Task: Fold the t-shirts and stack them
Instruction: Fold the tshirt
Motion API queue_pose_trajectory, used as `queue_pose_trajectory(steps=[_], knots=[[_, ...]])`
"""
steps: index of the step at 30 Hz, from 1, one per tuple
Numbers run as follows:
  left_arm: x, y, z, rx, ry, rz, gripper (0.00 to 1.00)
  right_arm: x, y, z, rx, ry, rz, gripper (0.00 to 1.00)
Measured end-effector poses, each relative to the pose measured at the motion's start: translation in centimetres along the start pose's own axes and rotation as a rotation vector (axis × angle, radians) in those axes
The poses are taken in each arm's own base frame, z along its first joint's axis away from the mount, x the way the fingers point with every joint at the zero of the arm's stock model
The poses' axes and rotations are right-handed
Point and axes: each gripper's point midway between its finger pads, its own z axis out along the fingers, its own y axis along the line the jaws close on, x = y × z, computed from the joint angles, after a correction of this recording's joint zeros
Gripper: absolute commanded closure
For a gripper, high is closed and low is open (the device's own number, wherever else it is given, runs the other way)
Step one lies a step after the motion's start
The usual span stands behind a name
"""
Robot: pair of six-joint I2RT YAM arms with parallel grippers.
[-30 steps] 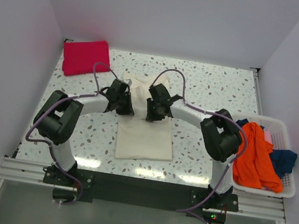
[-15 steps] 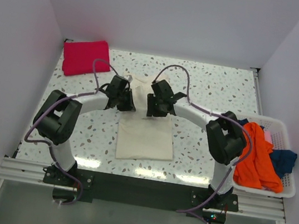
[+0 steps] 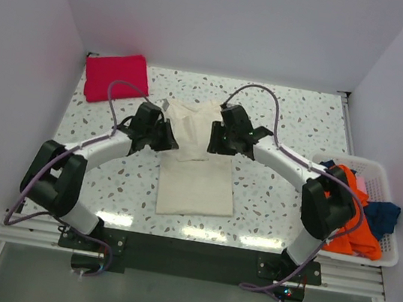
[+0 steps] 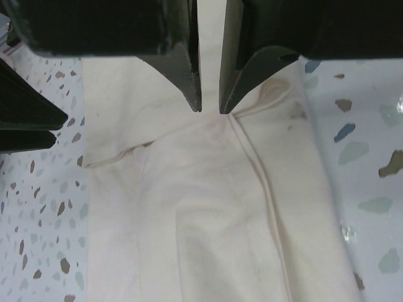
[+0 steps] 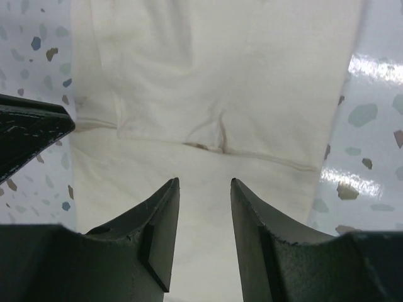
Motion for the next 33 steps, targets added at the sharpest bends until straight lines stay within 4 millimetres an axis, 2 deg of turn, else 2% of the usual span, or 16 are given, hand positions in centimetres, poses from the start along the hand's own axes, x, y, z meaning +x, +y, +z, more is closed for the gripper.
queue_pose_trajectory(steps=[3,7,12,19,24,28,33], knots=[[1.7,0.8,-1.2,-0.006,0.008,-0.021,0.77,2.0,-1.0,-1.5,0.009,0.017,0.015,0.58],[3.2,1.7,-1.3,-0.023,0.031,-0.042,0.79,4.4,-2.3,-3.1,0.017,0.032,0.041,0.59],[3.7,2.3,-0.7,-0.042,0.044,-0.06,0.81,7.5,-3.6,-3.0,0.033,0.088,0.063,0.59],[4.3,4.5,0.5,-0.115,0.062,-0.08,0.83,11.5,-5.1,-2.3,0.046,0.176,0.089,0.59],[4.4,5.7,0.9,-0.155,0.06,-0.09,0.83,13.3,-6.0,-2.1,0.064,0.209,0.099,0.59],[4.2,6.0,0.9,-0.162,0.051,-0.088,0.75,14.1,-6.3,-2.0,0.068,0.221,0.105,0.59],[3.7,5.9,0.7,-0.15,0.038,-0.068,0.66,13.7,-6.2,-2.7,0.058,0.204,0.108,0.58]])
